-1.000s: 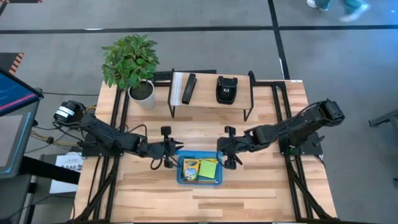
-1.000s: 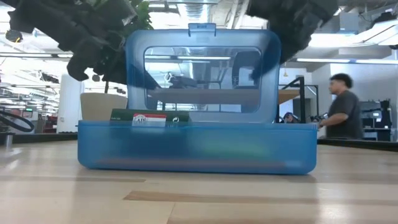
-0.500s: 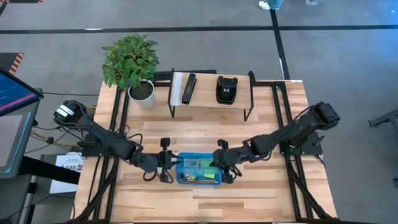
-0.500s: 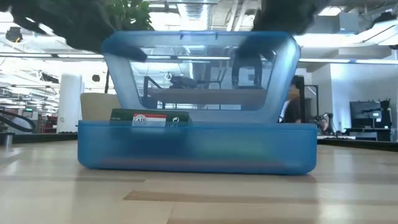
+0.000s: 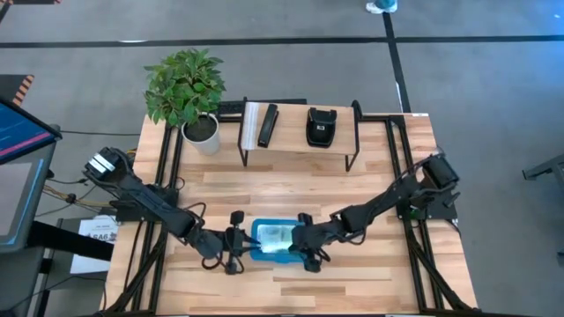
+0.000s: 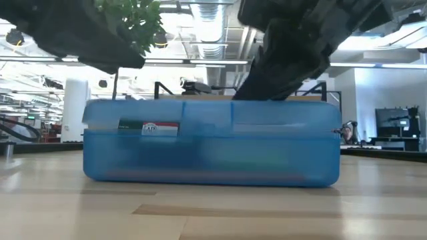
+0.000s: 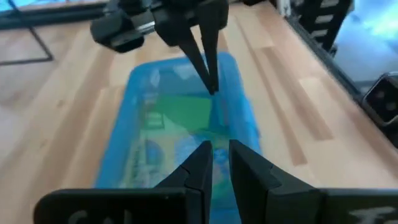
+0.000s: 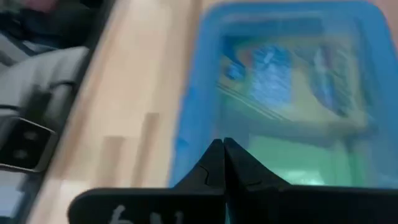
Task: Pack school essentials
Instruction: Close the blue supply box
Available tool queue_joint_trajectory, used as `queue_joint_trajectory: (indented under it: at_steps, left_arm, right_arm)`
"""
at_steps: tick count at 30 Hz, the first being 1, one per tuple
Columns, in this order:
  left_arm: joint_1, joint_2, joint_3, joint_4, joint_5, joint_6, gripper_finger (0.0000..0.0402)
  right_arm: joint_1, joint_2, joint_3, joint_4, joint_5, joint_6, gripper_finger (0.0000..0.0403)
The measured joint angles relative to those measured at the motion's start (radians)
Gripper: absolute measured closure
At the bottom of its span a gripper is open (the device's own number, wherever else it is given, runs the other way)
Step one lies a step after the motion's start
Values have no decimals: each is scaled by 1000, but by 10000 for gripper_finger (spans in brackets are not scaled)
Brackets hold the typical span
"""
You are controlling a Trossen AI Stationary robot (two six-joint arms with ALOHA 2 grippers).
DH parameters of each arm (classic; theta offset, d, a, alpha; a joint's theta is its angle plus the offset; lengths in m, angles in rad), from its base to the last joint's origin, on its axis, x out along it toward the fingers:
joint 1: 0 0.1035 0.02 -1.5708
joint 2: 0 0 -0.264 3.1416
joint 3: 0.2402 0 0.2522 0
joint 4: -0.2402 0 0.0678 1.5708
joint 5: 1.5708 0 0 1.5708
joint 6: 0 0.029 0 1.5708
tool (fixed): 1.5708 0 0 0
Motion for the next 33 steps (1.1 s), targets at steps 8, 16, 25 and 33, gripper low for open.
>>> queue_joint_trajectory:
  at_steps: [8, 16, 25, 33]
  left_arm:
    - [-4, 139, 0, 187, 59, 1, 358]
    - [-4, 201, 0, 208, 83, -46, 358]
    - [-3, 201, 0, 162, 77, -80, 358]
    - [-3, 143, 0, 168, 85, -28, 358]
  right_arm:
    - [45, 13, 0, 165, 11, -11, 394]
    - [51, 83, -17, 213, 41, 1, 394]
    - [33, 171, -11, 303, 35, 26, 394]
    - [33, 95, -19, 250, 6, -16, 389]
